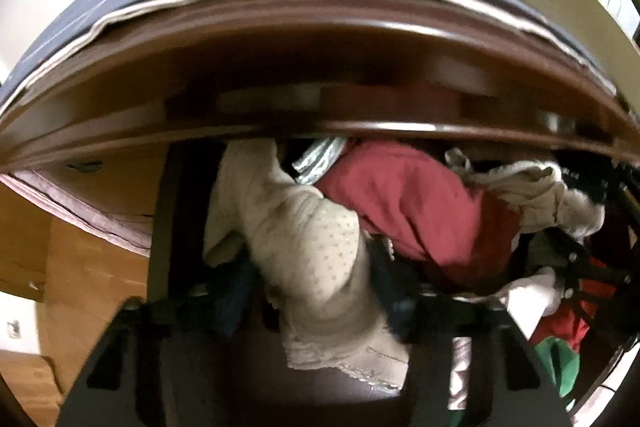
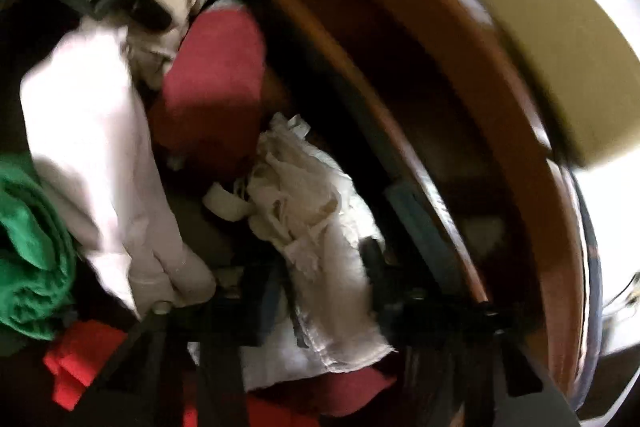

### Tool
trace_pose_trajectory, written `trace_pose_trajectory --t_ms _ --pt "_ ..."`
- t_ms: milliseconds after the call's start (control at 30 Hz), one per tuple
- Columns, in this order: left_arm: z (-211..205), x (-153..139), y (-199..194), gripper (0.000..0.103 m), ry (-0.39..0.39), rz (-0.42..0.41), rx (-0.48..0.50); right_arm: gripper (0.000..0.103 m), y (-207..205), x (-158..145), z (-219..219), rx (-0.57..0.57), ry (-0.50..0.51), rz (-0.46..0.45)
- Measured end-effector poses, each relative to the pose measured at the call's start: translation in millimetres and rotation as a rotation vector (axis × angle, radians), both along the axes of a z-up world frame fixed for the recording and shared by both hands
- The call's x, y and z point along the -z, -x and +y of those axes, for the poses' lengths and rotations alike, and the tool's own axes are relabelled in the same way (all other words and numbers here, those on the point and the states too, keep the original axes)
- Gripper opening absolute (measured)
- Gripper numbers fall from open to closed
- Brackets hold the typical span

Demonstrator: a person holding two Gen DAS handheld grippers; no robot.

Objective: Take underwear out of drawer
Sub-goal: 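Grasp the beige underwear with the right tool and lift it, then grasp the beige dotted underwear with the left tool while the right tool holds its garment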

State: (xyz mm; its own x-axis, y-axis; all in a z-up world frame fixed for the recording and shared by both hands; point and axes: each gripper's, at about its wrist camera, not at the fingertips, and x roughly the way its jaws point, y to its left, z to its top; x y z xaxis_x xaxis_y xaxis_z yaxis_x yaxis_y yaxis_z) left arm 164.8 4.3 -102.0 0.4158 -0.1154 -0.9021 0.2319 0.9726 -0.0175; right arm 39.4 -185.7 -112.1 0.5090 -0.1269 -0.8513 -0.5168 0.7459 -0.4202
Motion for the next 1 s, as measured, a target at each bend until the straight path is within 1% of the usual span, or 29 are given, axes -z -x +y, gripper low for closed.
trace_pose_trajectory --t_ms 33,100,233,367,400,433,467,533,567,600,633,667,767,800,867,933,1000 --pt "1 0 0 0.045 0.005 -0.005 -0.001 0.032 0 -6 -4 0.017 -0.024 -0.006" --pt "5 -2 1 0.042 0.023 -0.018 -0.007 0.031 2 -19 -12 0.04 -0.068 -0.015" --pt "9 -6 6 0.035 0.061 -0.044 -0.016 0.03 11 -46 -27 0.095 -0.168 -0.003" --pt "8 -18 16 0.033 0.045 -0.103 -0.008 0.03 23 -73 -49 0.201 -0.35 0.033" --pt "8 -23 20 0.033 0.048 -0.116 -0.004 0.03 25 -72 -52 0.223 -0.385 0.039" --pt "13 -20 22 0.032 0.049 -0.126 0.002 0.03 28 -78 -57 0.251 -0.43 0.044" --pt "13 -24 25 0.032 0.049 -0.137 0.011 0.03 32 -81 -65 0.286 -0.481 0.049" --pt "11 -32 37 0.032 0.062 -0.158 0.025 0.03 40 -87 -82 0.355 -0.588 0.057" --pt "12 -35 42 0.032 0.07 -0.166 0.034 0.03 44 -89 -87 0.376 -0.632 0.059" --pt "5 -35 61 0.032 0.071 -0.174 0.038 0.03 49 -93 -91 0.396 -0.695 0.061" --pt "6 -37 63 0.032 0.075 -0.182 0.043 0.03 51 -97 -95 0.405 -0.74 0.06" --pt "7 -39 68 0.032 0.079 -0.193 0.052 0.03 56 -102 -99 0.417 -0.806 0.056" --pt "12 -40 73 0.032 0.096 -0.222 0.078 0.03 60 -109 -94 0.431 -0.888 0.029" --pt "11 -45 77 0.032 0.104 -0.237 0.087 0.03 56 -109 -90 0.435 -0.914 0.018" --pt "14 -52 82 0.032 0.107 -0.271 0.097 0.03 47 -109 -96 0.454 -0.981 0.008" --pt "11 -62 86 0.032 0.096 -0.31 0.111 0.03 36 -104 -95 0.49 -1.007 -0.004" --pt "14 -64 89 0.032 0.106 -0.32 0.119 0.03 27 -96 -104 0.537 -1.013 -0.017"
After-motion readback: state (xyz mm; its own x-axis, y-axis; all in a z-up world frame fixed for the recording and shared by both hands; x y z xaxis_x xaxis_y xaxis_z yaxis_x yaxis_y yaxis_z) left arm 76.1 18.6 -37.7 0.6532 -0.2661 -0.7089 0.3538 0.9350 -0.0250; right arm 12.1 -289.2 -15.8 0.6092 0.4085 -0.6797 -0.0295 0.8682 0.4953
